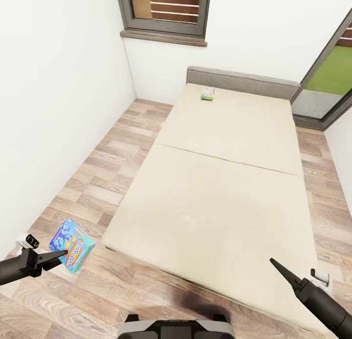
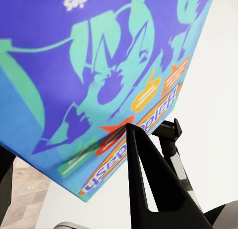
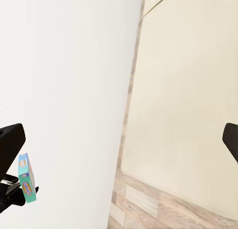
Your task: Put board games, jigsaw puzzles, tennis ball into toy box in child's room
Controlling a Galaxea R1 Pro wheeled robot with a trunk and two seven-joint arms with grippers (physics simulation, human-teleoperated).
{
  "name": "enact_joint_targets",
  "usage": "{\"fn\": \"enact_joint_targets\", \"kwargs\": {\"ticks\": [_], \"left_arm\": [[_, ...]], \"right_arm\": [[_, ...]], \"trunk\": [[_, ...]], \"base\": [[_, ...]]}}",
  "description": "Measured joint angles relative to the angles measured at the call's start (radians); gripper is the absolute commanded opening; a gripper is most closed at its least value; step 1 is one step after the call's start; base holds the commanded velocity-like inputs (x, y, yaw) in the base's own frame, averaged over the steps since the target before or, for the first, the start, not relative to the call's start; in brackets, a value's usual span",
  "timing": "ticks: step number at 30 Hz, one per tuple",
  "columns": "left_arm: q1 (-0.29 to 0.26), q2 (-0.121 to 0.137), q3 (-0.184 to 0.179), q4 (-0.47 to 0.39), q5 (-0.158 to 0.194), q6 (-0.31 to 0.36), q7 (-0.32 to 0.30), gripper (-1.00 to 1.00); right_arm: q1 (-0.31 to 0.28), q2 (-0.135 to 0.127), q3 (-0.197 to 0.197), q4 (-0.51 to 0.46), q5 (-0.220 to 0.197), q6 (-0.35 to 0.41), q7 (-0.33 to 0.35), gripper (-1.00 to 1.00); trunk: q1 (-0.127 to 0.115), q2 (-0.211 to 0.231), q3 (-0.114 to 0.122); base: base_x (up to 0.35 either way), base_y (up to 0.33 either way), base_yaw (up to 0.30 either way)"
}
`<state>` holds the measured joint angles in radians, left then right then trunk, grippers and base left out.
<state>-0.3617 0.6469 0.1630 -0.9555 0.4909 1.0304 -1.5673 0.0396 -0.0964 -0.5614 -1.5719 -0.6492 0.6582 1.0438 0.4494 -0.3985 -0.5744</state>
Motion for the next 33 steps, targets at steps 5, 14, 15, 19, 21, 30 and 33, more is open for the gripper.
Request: {"fn": "enact_joint_targets", "kwargs": {"ticks": [5, 14, 15, 19, 21, 30, 33], "left_arm": [[0.000, -0.001, 0.000, 0.000, 0.000, 0.000, 0.000, -1.00], [0.000, -0.001, 0.000, -0.002, 0.000, -0.001, 0.000, -1.00], [0.000, -0.001, 0.000, -0.003, 0.000, -0.001, 0.000, -1.00], [0.000, -0.001, 0.000, -0.003, 0.000, -0.001, 0.000, -1.00], [0.000, -0.001, 0.000, -0.003, 0.000, -0.001, 0.000, -1.00], [0.000, -0.002, 0.000, -0.003, 0.000, -0.002, 0.000, -1.00], [0.000, -0.002, 0.000, -0.003, 0.000, -0.002, 0.000, -1.00]], "right_arm": [[0.000, 0.000, 0.000, -0.001, 0.000, 0.000, 0.000, 1.00], [0.000, 0.000, 0.001, -0.001, 0.001, -0.001, 0.000, 1.00], [0.000, 0.000, 0.002, -0.001, 0.001, -0.001, 0.000, 1.00], [0.000, 0.000, 0.002, -0.001, 0.002, -0.001, 0.000, 1.00], [0.000, 0.000, 0.002, 0.000, 0.002, -0.001, 0.001, 1.00], [0.000, 0.000, 0.000, 0.000, 0.002, -0.001, 0.001, 1.00], [0.000, 0.000, 0.001, 0.000, 0.002, -0.001, 0.001, 1.00]], "trunk": [[0.000, 0.000, 0.008], [0.000, 0.000, 0.023], [0.000, 0.000, 0.024], [0.000, 0.000, 0.031], [0.000, 0.000, 0.034], [0.000, 0.000, 0.048], [0.000, 0.000, 0.053]], "base": [[0.000, 0.000, 0.074], [0.000, 0.000, 0.100], [0.000, 0.000, 0.112], [0.000, 0.000, 0.115], [0.000, 0.000, 0.116], [0.000, 0.000, 0.117], [0.000, 0.000, 0.117]]}}
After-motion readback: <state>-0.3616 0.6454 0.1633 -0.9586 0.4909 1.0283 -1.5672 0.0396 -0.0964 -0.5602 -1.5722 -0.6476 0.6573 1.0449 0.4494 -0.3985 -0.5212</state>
